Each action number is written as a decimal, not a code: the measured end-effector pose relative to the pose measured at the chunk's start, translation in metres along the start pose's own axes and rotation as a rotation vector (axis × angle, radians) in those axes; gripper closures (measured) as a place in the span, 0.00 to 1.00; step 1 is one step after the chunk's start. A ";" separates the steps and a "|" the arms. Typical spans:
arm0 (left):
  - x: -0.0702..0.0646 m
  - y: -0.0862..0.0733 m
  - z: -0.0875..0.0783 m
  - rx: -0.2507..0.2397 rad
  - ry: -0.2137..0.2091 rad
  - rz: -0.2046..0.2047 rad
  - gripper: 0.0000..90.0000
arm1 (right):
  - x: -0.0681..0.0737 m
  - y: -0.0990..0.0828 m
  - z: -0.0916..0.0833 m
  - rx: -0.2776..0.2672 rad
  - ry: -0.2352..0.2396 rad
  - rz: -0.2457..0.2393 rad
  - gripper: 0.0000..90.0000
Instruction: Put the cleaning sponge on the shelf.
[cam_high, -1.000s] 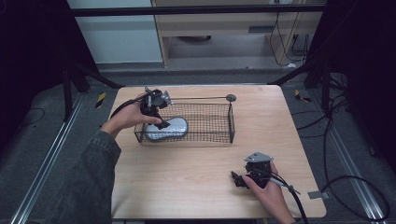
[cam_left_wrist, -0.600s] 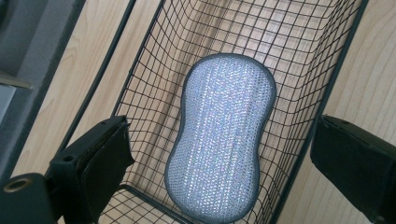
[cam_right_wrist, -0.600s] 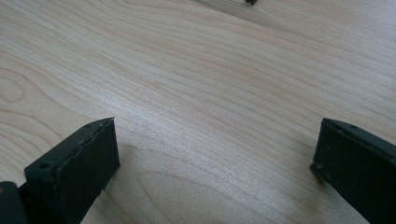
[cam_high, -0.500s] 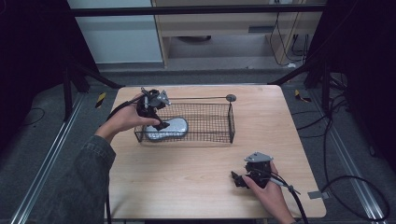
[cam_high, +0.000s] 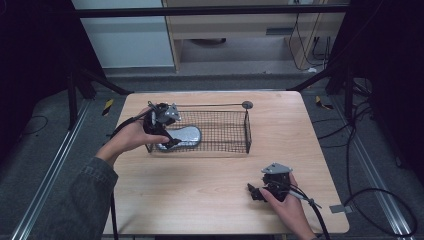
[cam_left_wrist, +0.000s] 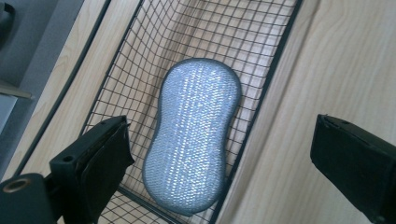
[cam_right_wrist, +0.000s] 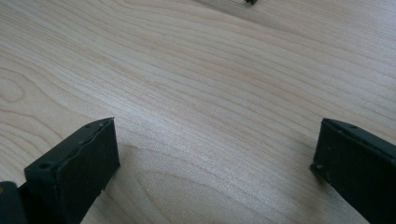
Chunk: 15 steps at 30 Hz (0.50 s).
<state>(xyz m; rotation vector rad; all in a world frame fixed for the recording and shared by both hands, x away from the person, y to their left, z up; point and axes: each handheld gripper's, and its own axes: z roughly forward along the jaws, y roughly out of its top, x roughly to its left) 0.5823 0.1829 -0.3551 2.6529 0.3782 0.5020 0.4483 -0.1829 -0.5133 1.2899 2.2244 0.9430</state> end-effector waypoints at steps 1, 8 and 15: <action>-0.002 0.000 -0.001 -0.001 -0.002 -0.001 0.05 | 0.000 0.000 0.000 0.000 0.000 0.000 0.00; -0.023 -0.004 -0.008 -0.025 0.004 -0.013 0.05 | 0.000 0.000 0.000 0.000 -0.001 0.000 0.00; -0.049 -0.015 -0.008 -0.043 0.000 -0.040 0.05 | 0.000 0.000 0.000 0.000 -0.003 0.002 0.01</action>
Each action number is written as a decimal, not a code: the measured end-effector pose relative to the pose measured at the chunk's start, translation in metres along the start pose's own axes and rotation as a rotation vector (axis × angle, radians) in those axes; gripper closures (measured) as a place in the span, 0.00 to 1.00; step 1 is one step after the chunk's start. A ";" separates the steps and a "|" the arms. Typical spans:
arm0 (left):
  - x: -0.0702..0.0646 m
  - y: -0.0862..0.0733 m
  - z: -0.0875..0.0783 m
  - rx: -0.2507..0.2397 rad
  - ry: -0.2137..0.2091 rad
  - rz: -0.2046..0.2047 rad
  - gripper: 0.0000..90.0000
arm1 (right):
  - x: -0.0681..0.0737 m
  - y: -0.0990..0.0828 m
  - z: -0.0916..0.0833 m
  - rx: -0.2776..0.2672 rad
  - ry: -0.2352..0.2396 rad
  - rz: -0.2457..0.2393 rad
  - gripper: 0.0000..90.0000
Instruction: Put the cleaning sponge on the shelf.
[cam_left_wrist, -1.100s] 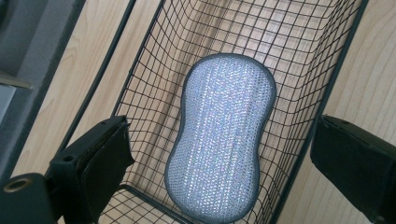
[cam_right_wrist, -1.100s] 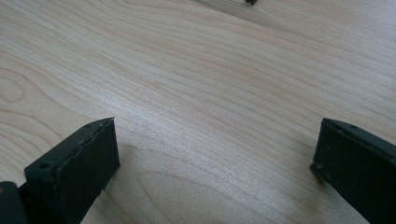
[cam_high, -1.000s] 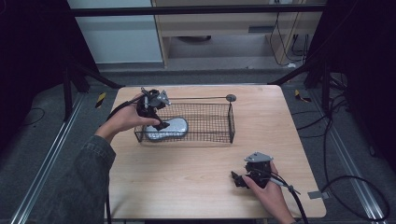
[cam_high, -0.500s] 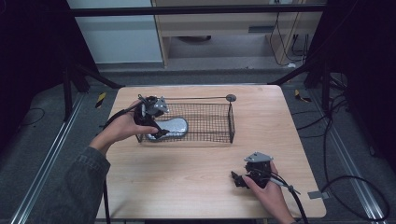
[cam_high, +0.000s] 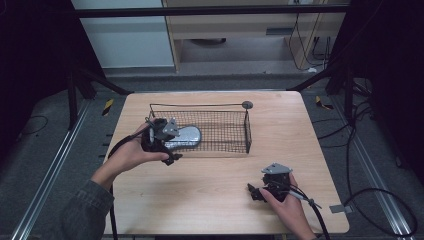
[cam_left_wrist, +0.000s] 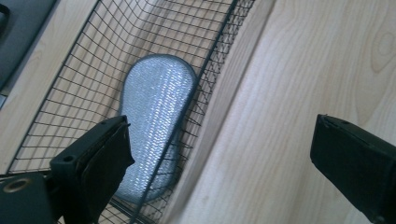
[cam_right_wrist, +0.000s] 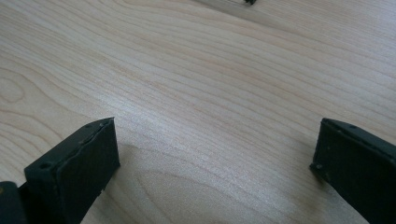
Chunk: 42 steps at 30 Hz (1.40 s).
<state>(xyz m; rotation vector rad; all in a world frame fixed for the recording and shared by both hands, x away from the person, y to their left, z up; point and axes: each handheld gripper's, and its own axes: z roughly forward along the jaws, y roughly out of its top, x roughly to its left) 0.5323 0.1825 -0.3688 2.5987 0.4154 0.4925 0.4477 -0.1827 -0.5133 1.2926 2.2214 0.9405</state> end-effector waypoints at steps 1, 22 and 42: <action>-0.003 -0.002 0.000 -0.005 0.002 -0.009 0.05 | 0.000 0.000 0.000 0.000 0.000 0.000 0.01; -0.051 -0.066 0.035 -0.020 -0.024 -0.259 0.06 | 0.000 0.000 0.000 0.001 0.001 0.003 0.01; -0.034 -0.145 0.059 -0.051 0.058 -0.525 0.01 | 0.000 0.000 0.000 0.000 0.000 0.002 0.01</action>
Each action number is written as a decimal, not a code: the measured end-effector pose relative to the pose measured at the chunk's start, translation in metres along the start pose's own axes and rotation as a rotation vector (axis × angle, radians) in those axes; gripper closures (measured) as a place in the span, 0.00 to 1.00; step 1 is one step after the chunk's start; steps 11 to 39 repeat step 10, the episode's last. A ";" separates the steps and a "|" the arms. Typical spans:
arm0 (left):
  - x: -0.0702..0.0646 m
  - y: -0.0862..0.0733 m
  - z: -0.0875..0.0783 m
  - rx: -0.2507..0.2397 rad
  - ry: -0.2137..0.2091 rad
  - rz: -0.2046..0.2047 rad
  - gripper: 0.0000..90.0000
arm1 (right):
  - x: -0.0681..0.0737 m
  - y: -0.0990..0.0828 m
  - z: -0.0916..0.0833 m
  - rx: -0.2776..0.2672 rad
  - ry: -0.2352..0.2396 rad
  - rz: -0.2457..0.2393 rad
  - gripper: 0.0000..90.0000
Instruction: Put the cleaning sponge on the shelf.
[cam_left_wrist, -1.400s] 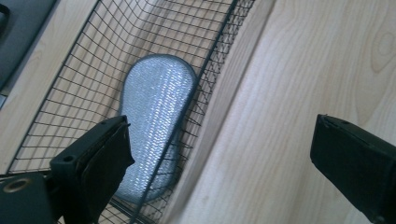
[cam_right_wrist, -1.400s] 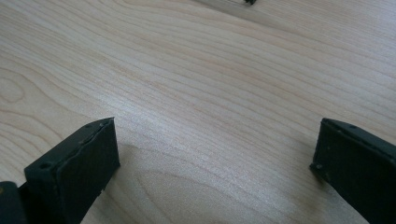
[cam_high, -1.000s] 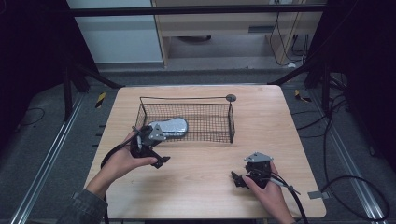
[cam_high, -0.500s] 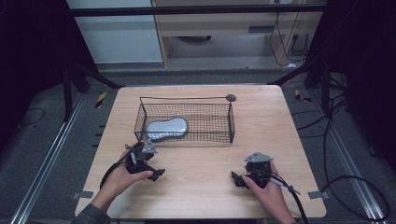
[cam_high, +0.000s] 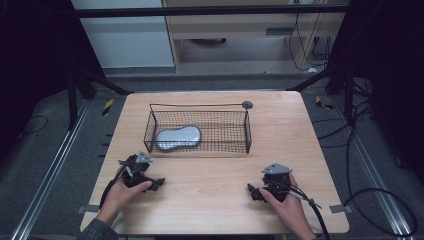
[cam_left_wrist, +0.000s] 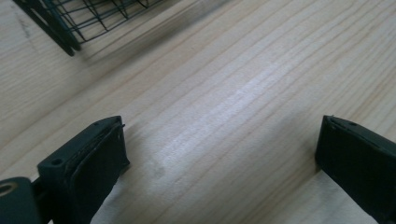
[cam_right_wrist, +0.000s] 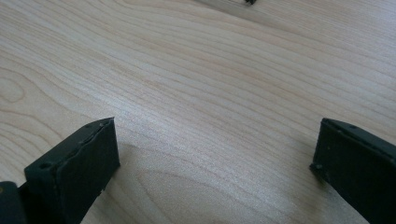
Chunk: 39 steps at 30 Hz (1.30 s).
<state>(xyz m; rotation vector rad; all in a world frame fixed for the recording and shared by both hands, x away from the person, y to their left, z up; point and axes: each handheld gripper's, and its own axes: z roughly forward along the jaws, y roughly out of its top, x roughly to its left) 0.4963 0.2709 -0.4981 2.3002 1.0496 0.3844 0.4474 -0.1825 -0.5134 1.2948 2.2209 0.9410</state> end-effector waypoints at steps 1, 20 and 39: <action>0.002 -0.002 0.000 -0.012 0.000 0.001 0.00 | 0.000 0.000 0.000 0.000 0.001 0.002 0.01; 0.009 -0.012 0.004 -0.130 0.011 -0.012 0.00 | 0.000 0.000 0.000 0.000 0.000 0.003 0.00; 0.009 -0.012 0.004 -0.130 0.011 -0.012 0.00 | 0.000 0.000 0.000 0.000 0.000 0.003 0.00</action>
